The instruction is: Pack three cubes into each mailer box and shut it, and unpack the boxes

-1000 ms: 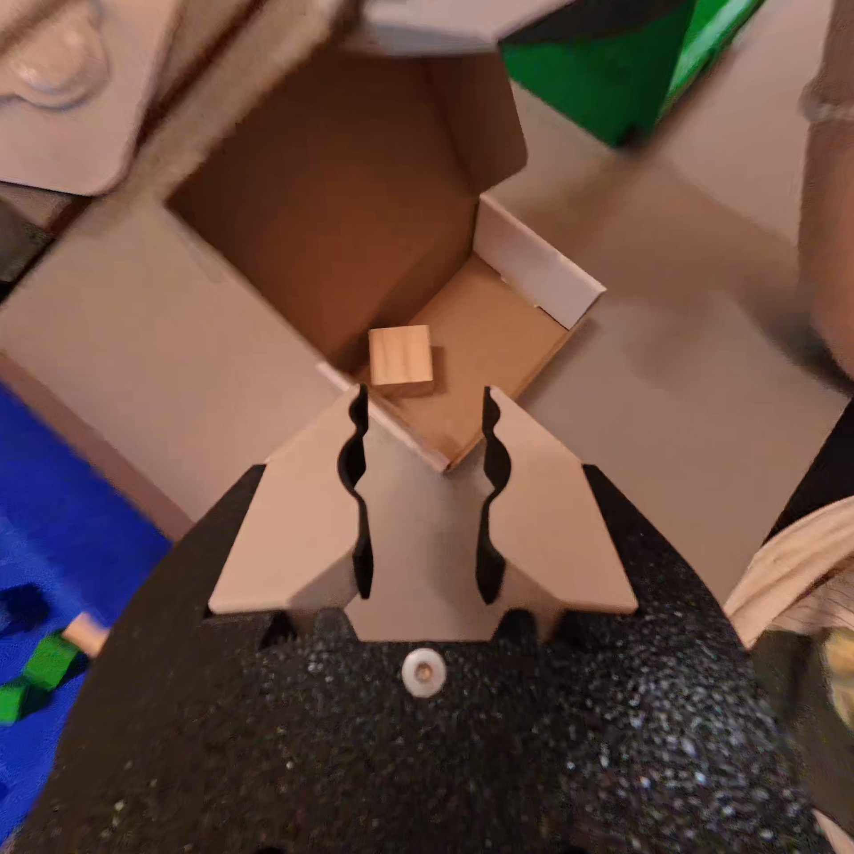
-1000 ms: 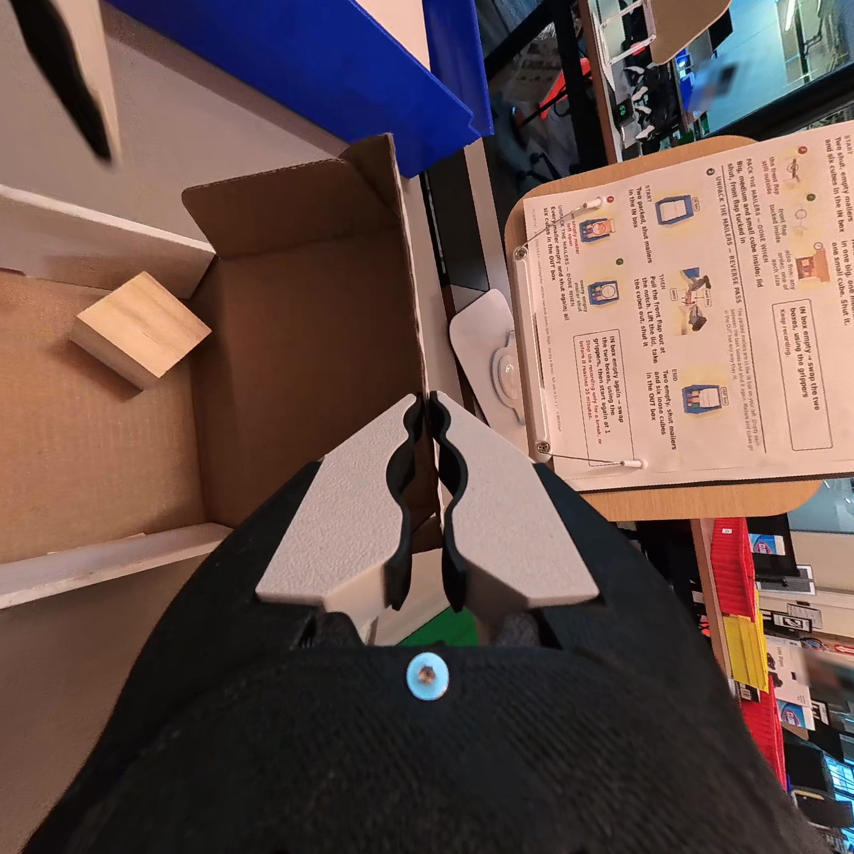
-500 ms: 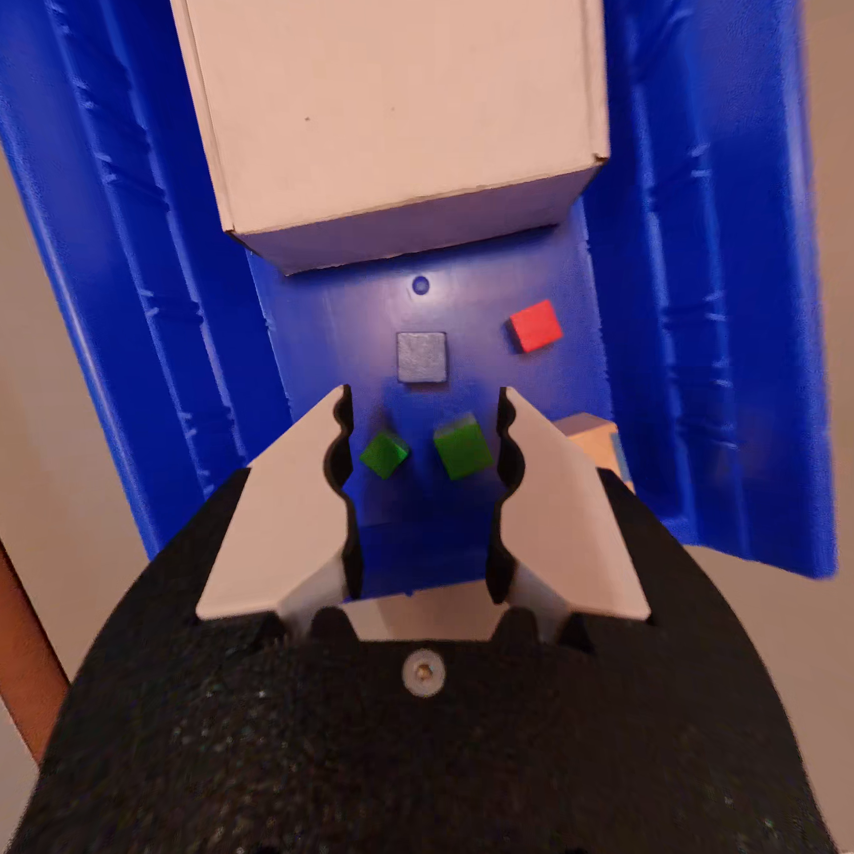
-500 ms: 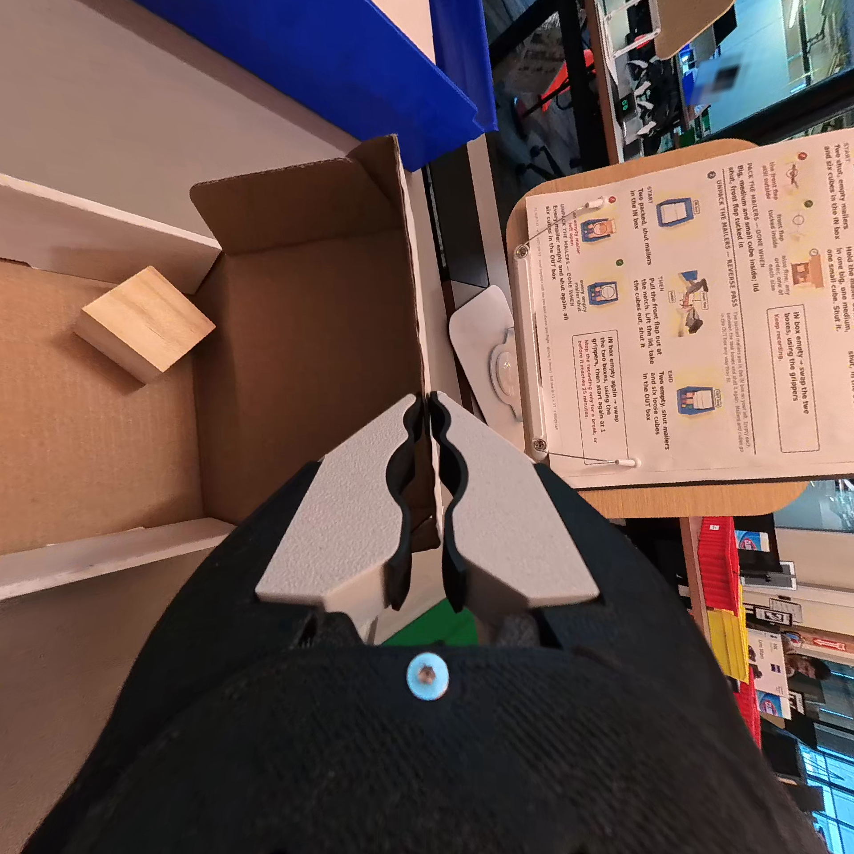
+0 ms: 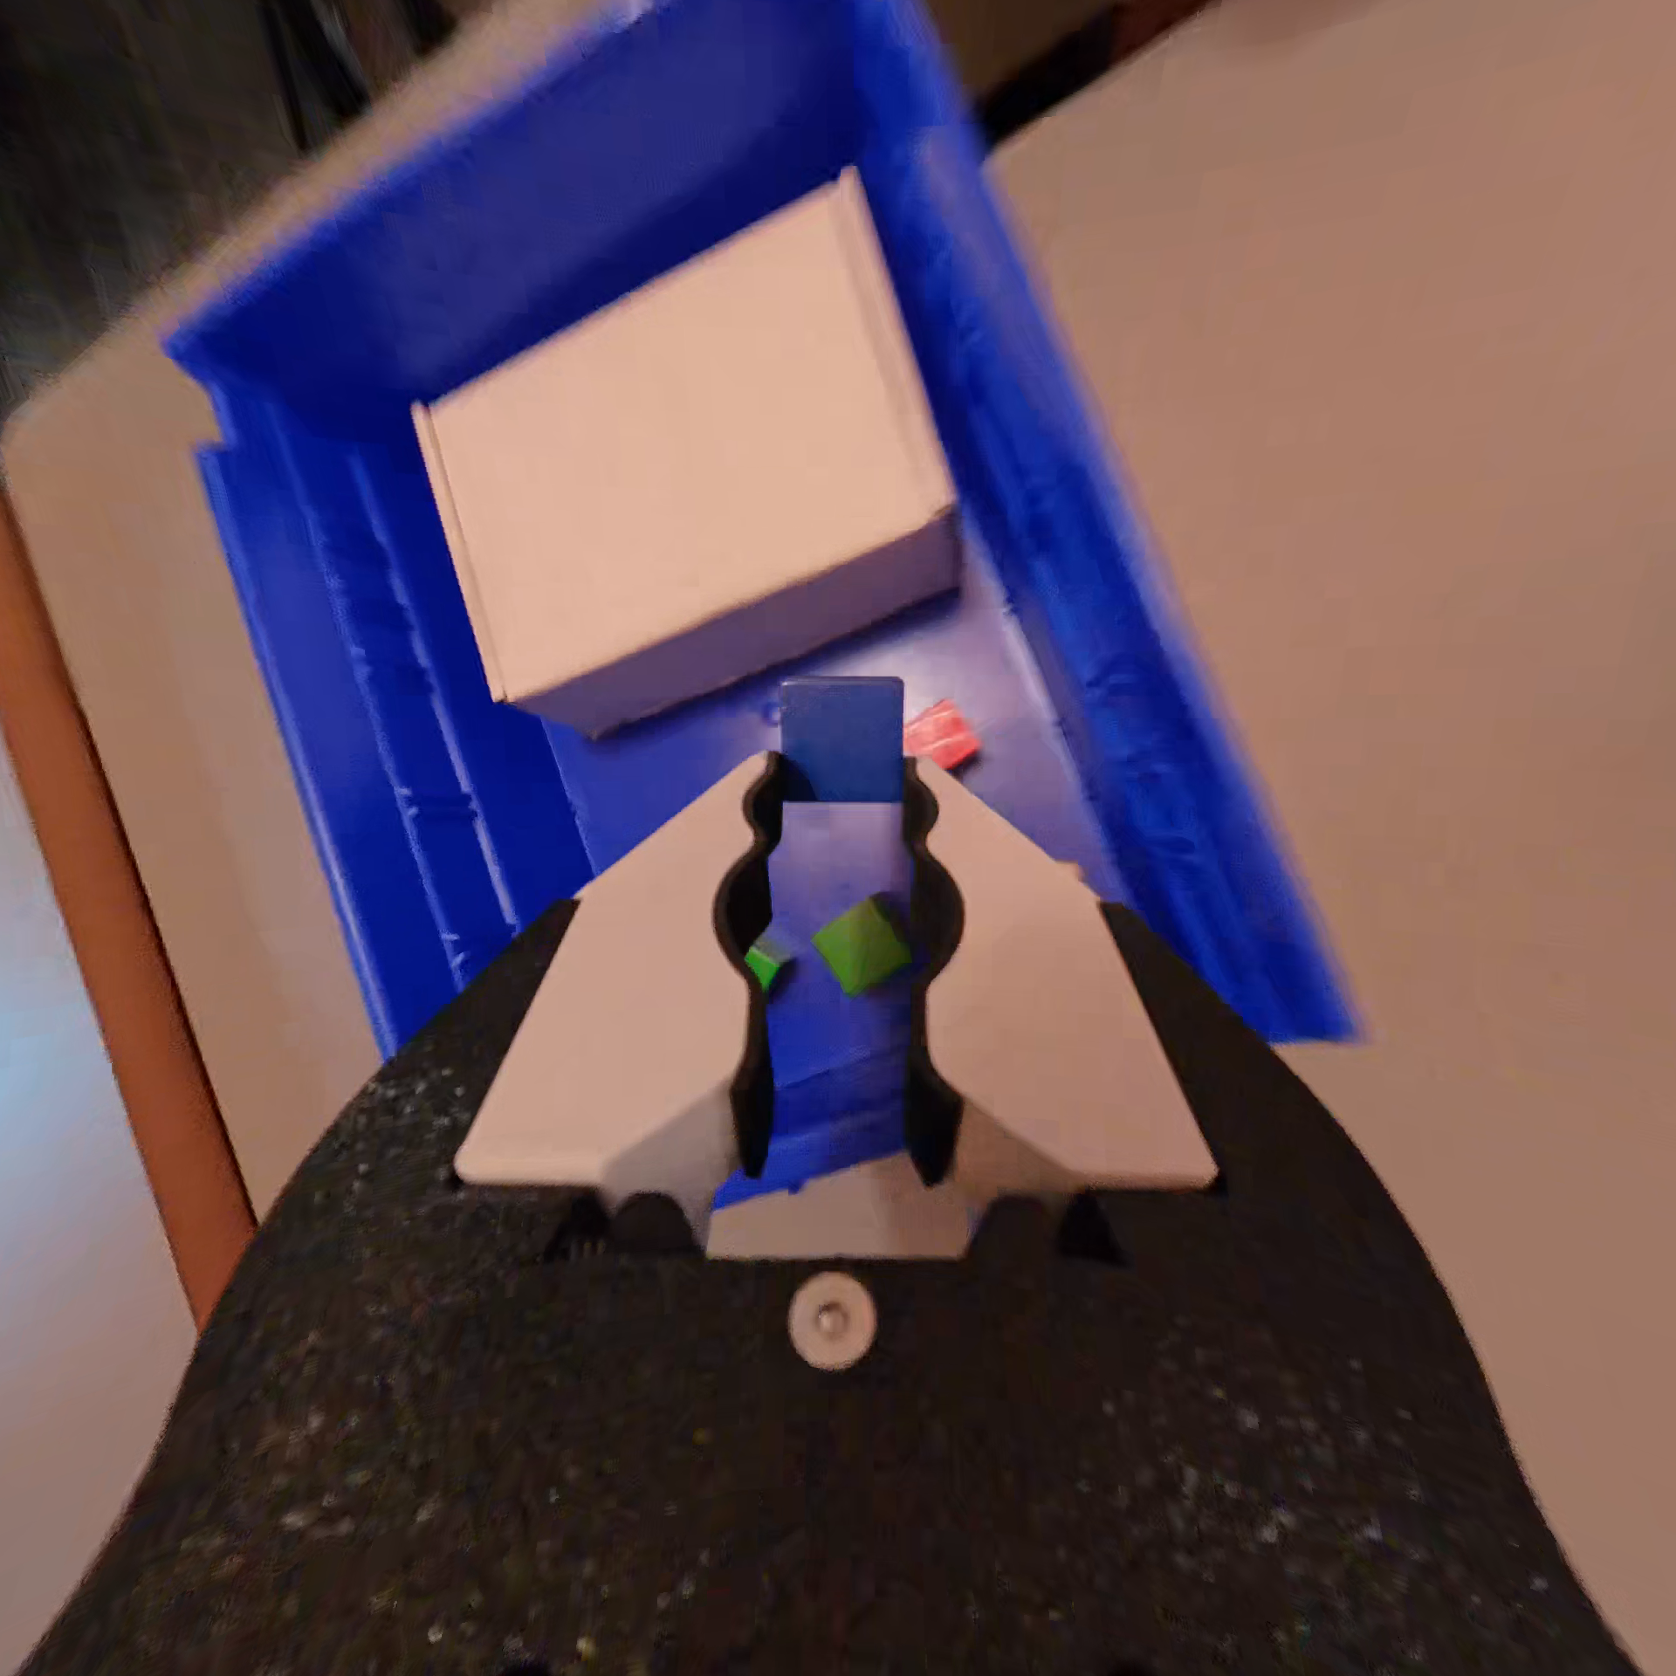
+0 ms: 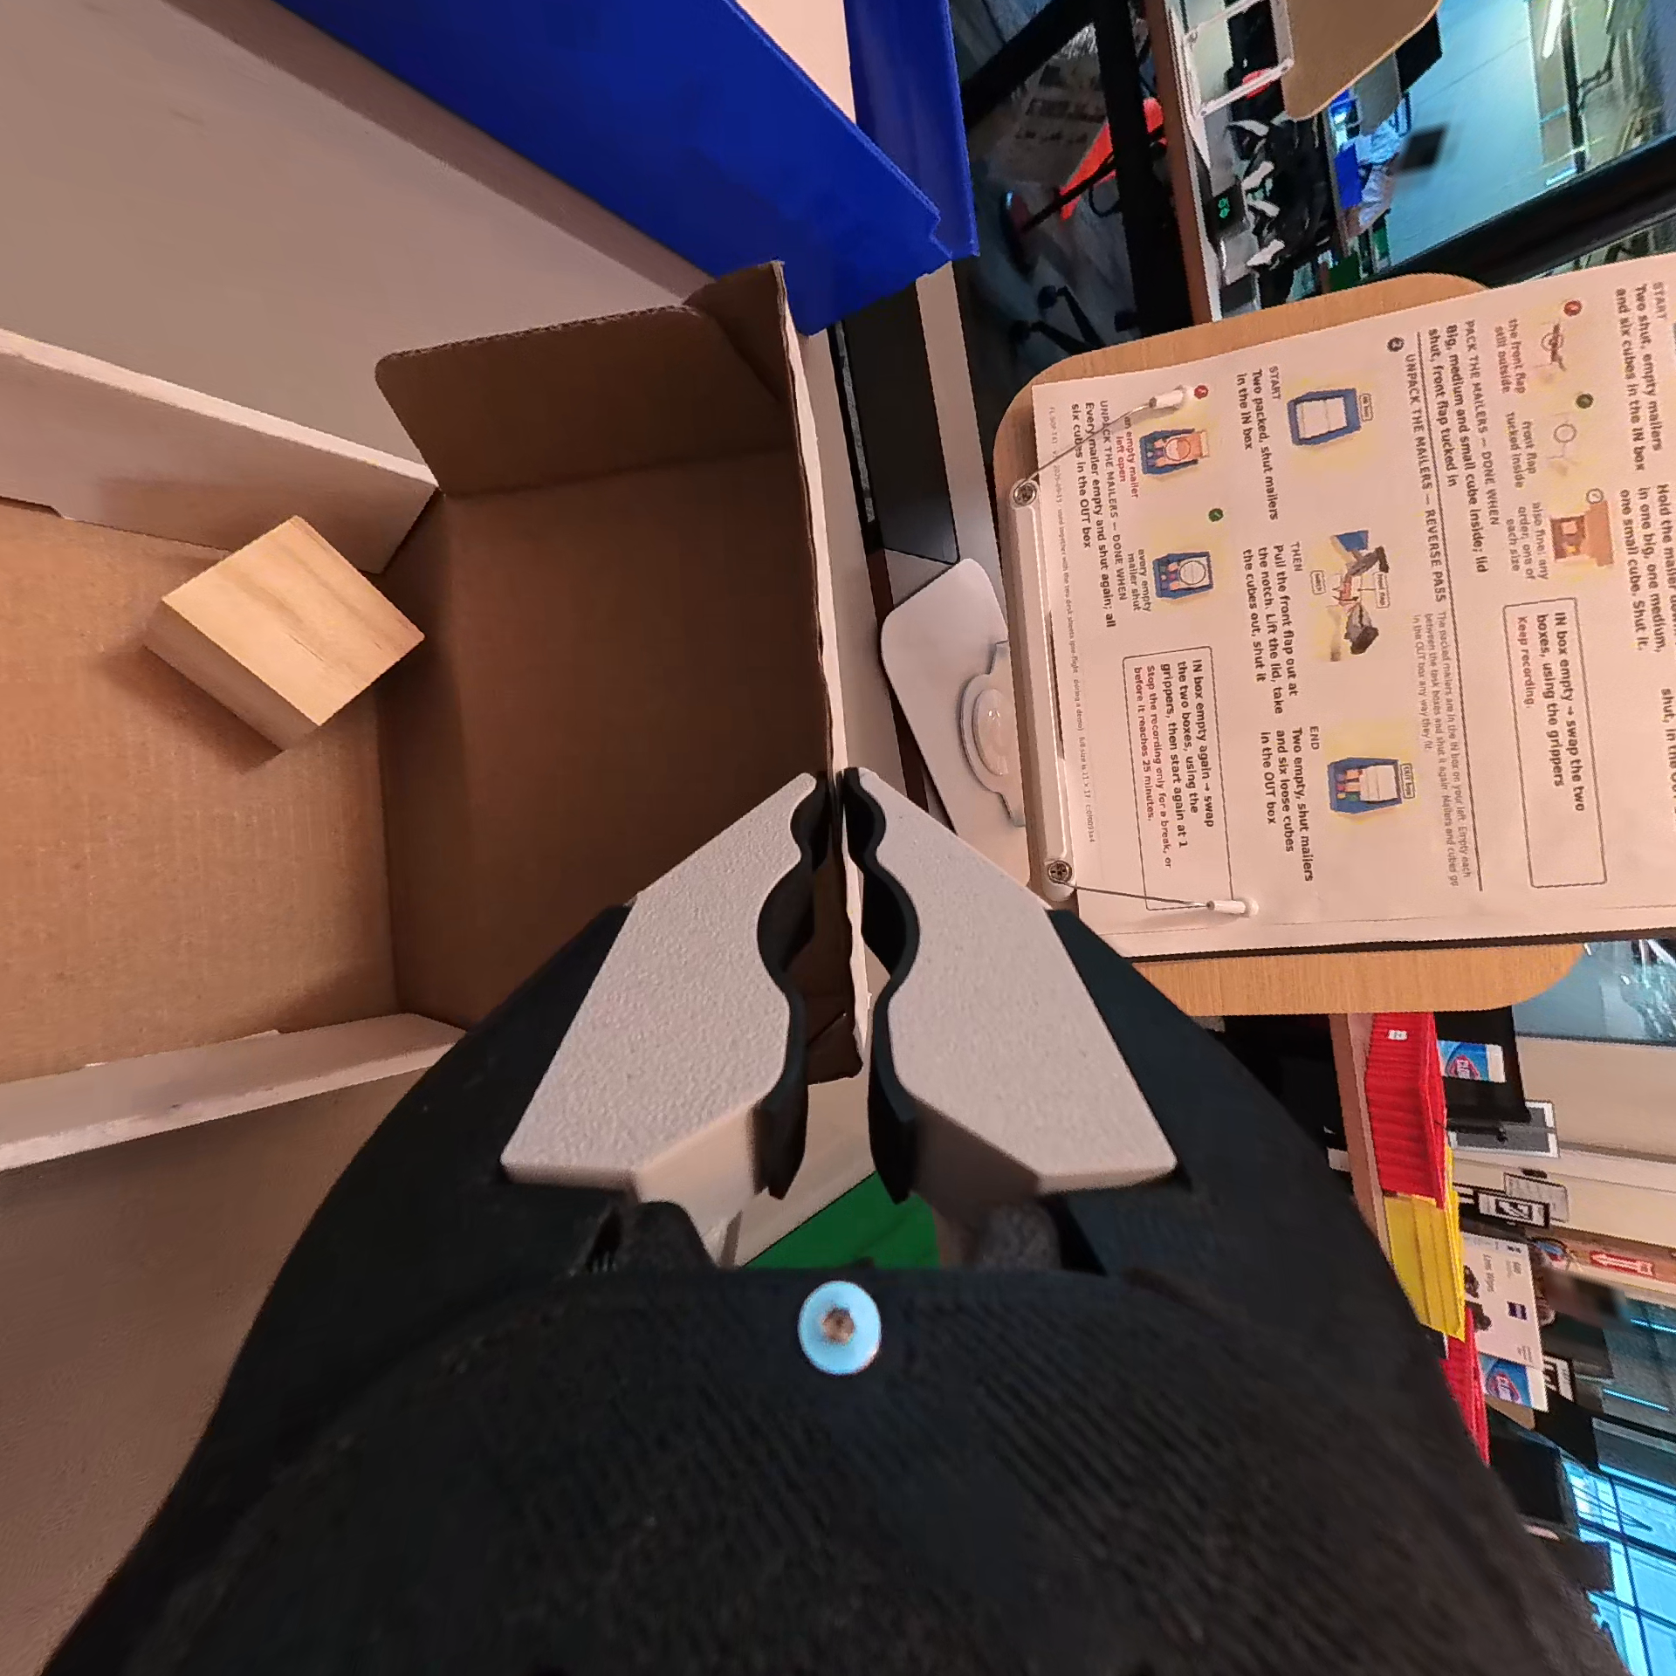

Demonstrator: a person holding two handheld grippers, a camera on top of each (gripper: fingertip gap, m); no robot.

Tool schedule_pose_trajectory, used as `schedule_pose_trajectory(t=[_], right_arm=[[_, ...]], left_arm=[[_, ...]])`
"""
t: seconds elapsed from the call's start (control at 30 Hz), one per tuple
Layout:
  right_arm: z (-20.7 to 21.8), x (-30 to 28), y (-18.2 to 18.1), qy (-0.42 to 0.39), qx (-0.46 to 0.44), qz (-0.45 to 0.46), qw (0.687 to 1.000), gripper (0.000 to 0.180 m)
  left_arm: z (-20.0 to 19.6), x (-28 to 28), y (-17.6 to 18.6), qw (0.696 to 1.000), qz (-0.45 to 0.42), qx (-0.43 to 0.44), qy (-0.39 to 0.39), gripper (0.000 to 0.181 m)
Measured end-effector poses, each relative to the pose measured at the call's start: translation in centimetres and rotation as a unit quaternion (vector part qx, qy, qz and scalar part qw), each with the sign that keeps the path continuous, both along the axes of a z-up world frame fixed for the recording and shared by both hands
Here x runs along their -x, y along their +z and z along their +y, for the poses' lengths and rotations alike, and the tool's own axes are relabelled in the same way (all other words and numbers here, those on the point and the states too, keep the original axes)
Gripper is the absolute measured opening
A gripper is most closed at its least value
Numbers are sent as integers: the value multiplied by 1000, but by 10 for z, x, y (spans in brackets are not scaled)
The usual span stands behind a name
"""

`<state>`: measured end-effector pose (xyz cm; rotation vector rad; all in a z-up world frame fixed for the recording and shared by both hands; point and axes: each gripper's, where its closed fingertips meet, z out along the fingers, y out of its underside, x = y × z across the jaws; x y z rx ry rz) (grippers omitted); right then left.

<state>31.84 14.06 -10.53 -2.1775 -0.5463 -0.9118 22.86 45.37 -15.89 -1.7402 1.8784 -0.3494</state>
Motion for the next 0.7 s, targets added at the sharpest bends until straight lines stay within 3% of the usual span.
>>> schedule_pose_trajectory(t=[0.1,0.23,0.4,0.53,0.63,0.7], right_arm=[[1,0,0,-2,-1,-1,1000,1],[1,-1,-1,-5,5,-7,1000,1],[0,1,0,-5,8,-10,1000,1],[-2,1,-1,-8,13,-15,1000,1],[-3,2,-1,-7,14,-16,1000,1],[-3,3,-1,-6,12,-15,1000,1]], left_arm=[[-62,11,50,995,-67,29,-72,23],[-192,42,84,952,-114,141,-248,23],[-261,44,28,948,-63,75,-302,23],[-304,35,-18,940,-23,120,-319,23],[-314,23,-42,945,-12,100,-313,23],[-312,17,-48,952,-18,83,-295,34]])
